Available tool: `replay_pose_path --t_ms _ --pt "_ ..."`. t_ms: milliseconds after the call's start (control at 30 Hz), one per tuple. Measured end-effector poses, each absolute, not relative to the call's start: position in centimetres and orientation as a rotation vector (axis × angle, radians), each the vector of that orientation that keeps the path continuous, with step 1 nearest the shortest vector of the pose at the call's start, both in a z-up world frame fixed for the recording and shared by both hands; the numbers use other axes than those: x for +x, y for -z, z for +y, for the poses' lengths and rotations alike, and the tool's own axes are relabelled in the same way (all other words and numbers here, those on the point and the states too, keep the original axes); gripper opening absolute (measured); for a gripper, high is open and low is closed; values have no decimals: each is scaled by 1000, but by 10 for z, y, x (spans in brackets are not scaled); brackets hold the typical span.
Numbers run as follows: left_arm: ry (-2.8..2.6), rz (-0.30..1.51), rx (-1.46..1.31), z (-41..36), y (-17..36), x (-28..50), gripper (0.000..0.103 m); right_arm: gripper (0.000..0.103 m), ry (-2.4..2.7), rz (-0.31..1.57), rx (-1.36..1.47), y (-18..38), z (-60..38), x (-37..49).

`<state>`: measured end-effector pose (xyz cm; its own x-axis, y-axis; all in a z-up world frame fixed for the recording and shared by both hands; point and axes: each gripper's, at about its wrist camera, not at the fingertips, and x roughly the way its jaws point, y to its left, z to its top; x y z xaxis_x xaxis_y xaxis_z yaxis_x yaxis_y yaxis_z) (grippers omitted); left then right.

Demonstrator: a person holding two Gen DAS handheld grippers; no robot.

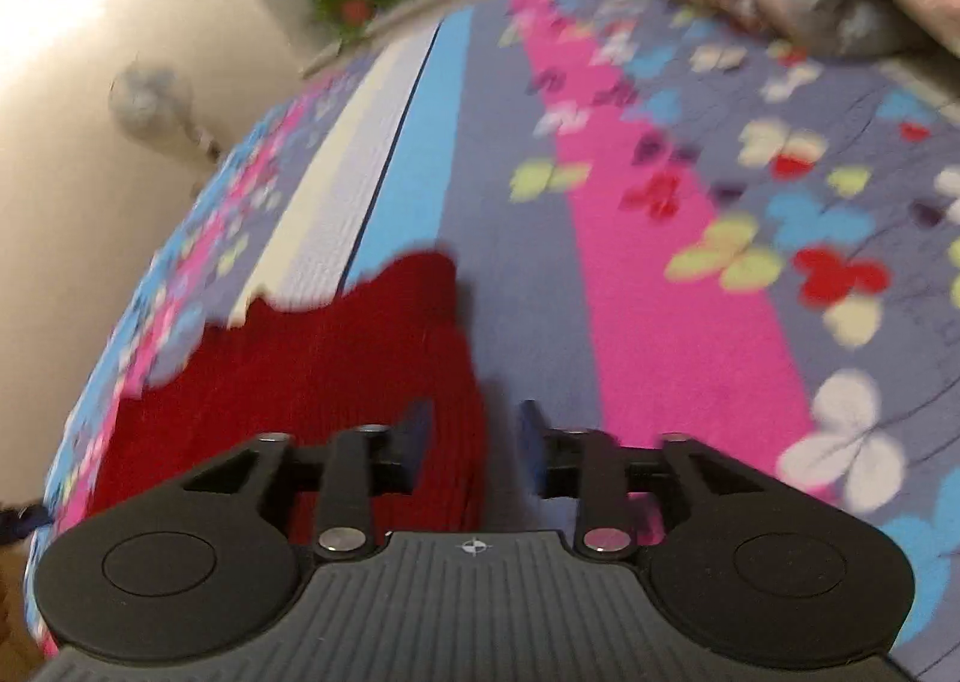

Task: Fold small clothes
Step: 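Lift the hem with both tools and fold it up toward the collar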

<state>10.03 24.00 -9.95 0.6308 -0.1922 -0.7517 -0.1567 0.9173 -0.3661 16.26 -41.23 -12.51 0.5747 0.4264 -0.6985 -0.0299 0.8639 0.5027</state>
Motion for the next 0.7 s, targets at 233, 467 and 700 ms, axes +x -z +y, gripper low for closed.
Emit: replay_pose_path --t_ms 233,467,700 --pt "37 981 -378 212 127 120 48 35 -329 965 482 138 -388 166" --pt "24 753 -194 195 69 101 14 10 -329 744 424 87 -389 149" --pt "-120 448 -172 191 31 96 14 10 -237 386 333 45 -385 144"
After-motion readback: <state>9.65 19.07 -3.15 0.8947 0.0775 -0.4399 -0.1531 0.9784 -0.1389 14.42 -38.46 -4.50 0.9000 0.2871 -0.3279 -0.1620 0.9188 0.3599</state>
